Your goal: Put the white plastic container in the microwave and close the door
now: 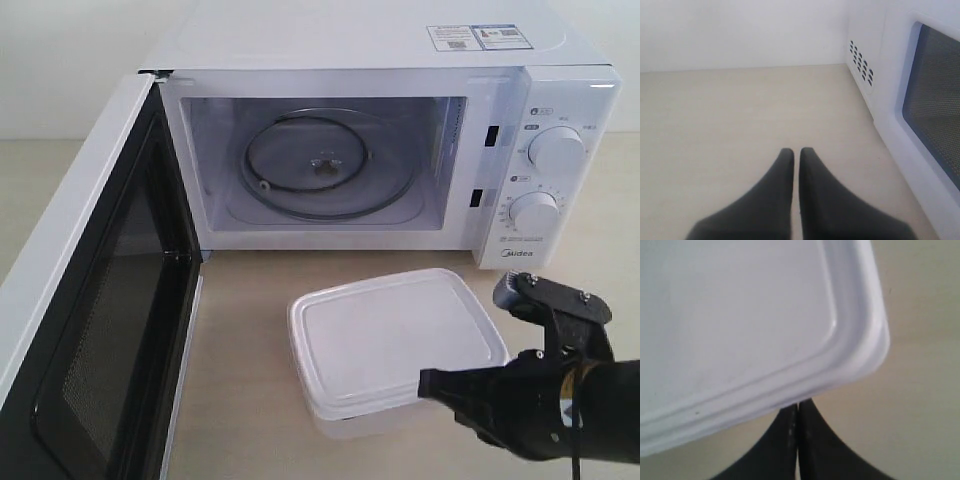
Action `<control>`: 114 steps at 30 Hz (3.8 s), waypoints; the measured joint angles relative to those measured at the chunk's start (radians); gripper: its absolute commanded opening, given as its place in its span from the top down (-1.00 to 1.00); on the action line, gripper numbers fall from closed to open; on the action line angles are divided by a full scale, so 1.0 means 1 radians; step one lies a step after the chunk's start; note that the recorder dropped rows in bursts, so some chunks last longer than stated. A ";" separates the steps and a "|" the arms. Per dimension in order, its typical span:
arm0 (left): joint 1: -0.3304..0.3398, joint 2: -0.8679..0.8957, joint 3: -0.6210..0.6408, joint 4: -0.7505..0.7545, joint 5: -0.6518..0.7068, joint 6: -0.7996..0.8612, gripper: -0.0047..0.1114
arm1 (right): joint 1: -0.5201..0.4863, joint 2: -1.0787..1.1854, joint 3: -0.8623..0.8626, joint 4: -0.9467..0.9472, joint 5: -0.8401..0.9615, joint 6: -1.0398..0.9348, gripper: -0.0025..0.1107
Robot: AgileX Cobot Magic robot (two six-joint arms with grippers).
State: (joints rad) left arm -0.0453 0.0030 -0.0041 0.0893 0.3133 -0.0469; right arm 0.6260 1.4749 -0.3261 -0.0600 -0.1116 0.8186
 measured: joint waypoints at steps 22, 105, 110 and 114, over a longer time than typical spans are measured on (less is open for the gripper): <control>0.000 0.000 0.000 0.002 0.000 0.000 0.84 | -0.298 -0.195 -0.219 0.008 0.220 -0.267 0.96; 0.000 0.000 0.000 0.002 0.000 0.000 0.84 | -0.415 -0.056 -0.053 1.796 0.735 -1.967 0.35; 0.000 0.000 0.000 0.002 0.000 0.000 0.84 | -0.415 -0.045 -0.053 1.797 0.711 -1.997 -0.07; 0.000 0.000 0.000 0.002 0.000 0.000 0.84 | -0.415 -0.041 -0.053 1.797 0.662 -1.985 -0.14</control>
State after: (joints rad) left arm -0.0453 0.0030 -0.0041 0.0910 0.3133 -0.0469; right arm 0.2109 1.4335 -0.3795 1.7373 0.5505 -1.1668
